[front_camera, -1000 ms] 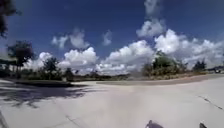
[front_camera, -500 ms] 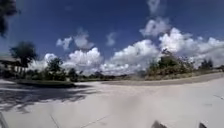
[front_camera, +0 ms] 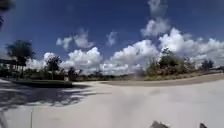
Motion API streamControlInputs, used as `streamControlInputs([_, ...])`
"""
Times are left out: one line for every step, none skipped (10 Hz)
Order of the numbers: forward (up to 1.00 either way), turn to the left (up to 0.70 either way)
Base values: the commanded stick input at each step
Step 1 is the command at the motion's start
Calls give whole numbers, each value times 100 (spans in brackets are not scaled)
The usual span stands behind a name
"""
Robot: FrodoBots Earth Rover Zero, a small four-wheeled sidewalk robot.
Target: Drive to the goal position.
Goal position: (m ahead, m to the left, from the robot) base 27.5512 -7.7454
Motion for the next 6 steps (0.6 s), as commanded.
streamControlInputs([70,14])
streamControlInputs([70,14])
streamControlInputs([70,14])
streamControlInputs([70,14])
streamControlInputs([70,14])
streamControlInputs([70,14])
